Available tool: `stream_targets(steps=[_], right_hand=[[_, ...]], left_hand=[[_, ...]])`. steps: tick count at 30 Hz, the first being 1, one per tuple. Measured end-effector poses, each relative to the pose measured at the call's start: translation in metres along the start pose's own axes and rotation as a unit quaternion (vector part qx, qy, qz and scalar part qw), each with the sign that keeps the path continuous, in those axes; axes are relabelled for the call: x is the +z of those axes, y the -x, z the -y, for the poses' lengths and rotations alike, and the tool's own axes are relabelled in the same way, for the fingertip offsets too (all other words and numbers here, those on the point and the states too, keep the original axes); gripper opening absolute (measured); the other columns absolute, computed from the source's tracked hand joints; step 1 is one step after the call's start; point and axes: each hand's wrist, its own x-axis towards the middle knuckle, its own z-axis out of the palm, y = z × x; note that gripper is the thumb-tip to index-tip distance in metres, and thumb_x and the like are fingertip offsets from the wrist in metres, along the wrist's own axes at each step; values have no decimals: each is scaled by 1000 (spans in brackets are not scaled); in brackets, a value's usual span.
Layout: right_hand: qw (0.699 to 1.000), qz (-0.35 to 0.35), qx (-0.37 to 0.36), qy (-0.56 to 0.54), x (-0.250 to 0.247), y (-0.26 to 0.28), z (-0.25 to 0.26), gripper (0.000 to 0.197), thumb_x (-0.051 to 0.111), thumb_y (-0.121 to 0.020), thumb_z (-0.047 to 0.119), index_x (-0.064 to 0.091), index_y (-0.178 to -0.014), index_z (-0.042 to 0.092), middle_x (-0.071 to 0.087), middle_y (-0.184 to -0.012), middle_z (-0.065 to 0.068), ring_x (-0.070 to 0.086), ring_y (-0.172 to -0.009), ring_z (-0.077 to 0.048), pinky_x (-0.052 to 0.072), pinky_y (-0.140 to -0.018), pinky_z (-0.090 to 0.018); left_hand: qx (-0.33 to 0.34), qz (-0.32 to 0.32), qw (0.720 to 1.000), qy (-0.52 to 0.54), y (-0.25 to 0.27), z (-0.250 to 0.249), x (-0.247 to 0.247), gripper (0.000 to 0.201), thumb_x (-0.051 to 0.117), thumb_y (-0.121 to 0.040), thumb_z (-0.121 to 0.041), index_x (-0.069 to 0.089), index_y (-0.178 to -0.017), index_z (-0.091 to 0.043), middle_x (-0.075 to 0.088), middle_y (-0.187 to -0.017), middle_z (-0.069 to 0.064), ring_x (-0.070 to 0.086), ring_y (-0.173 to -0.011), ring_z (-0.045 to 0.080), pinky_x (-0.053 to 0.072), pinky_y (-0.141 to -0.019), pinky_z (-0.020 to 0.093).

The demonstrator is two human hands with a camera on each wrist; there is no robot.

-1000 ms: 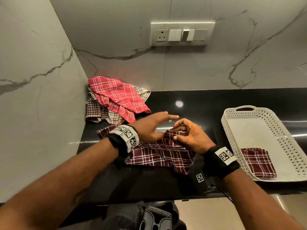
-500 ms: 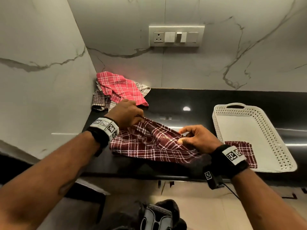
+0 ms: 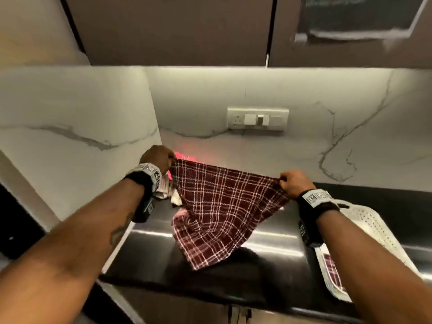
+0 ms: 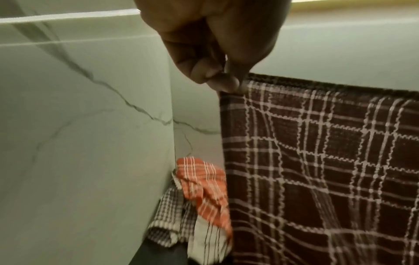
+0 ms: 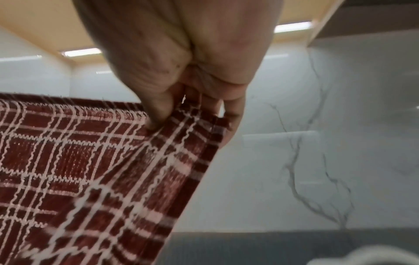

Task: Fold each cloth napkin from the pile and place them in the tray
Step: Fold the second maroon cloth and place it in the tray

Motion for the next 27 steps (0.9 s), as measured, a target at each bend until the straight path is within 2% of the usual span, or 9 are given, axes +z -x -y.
stream_targets(steps=[4, 7, 13, 16, 18, 20, 22, 24, 27], right_hand=[[986, -154, -56, -20, -69, -27, 38, 23, 59, -85, 11, 75, -101, 14, 72, -102, -19, 67, -95, -39, 55, -82, -42], [954, -255, -129, -85, -108, -21, 55, 16, 72, -81, 14, 76, -97, 15, 65, -91, -6, 64, -86, -29, 49, -81, -36], [918, -302, -231, -111, -117, 42, 55, 31, 61, -79, -11, 74, -100, 7, 62, -94, -6, 56, -86, -17, 41, -84, -23], [921, -270, -241, -146, -84, 81, 36, 32, 60, -79, -17, 75, -93, 8, 64, -93, -5, 58, -85, -13, 38, -79, -6], [930, -225, -237, -166, -50, 105, 17, 29, 64, -80, -14, 76, -91, 10, 64, -90, -3, 61, -83, -12, 40, -79, -4], [942, -177, -225, -177, -6, 130, -5, 27, 67, -82, -12, 76, -92, 12, 66, -90, -1, 63, -84, -13, 45, -80, -11], [956, -133, -201, -171, 35, 152, -25, 27, 68, -82, -12, 74, -94, 12, 66, -90, -1, 63, -84, -13, 42, -79, -5], [970, -83, -170, -154, 69, 172, -44, 28, 71, -81, -11, 72, -89, 16, 66, -86, -2, 62, -79, -16, 38, -75, 0], [980, 2, -132, -152, 103, 200, -65, 43, 73, -79, -10, 66, -82, 32, 69, -83, 7, 66, -78, -11, 39, -73, -3]], left_hand=[[-31, -142, 984, 103, -36, -3, -62, 21, 64, -82, -7, 80, -95, -13, 76, -96, 15, 72, -93, 31, 56, -92, 39], [-41, -245, 954, 170, -38, -1, -105, 22, 63, -85, -7, 78, -100, -7, 75, -101, 16, 71, -100, 28, 52, -98, 33], [15, -333, 925, 180, 42, 13, -123, 25, 56, -90, -8, 76, -106, -7, 74, -108, 12, 68, -103, 23, 42, -94, 18], [19, -298, 940, 165, 105, 31, -91, 23, 59, -91, -8, 76, -106, -11, 75, -106, 8, 68, -99, 21, 45, -91, 20], [14, -242, 957, 161, 151, 43, -59, 18, 65, -91, -9, 76, -103, -14, 76, -102, 6, 69, -97, 20, 45, -88, 19], [5, -175, 967, 186, 196, 53, -22, 25, 70, -88, -8, 76, -94, -31, 77, -95, -4, 69, -91, 10, 45, -83, 11], [-3, -110, 972, 208, 232, 64, 16, 50, 72, -86, -3, 70, -83, -54, 72, -85, -26, 64, -86, -2, 45, -78, 6], [-12, -41, 979, 200, 258, 75, 50, 69, 69, -83, 4, 64, -86, -64, 70, -85, -26, 65, -87, 0, 52, -83, 19], [-46, 73, 980, 180, 286, 88, 85, 55, 65, -82, 4, 68, -83, -51, 74, -94, -8, 69, -88, 8, 56, -87, 35]])
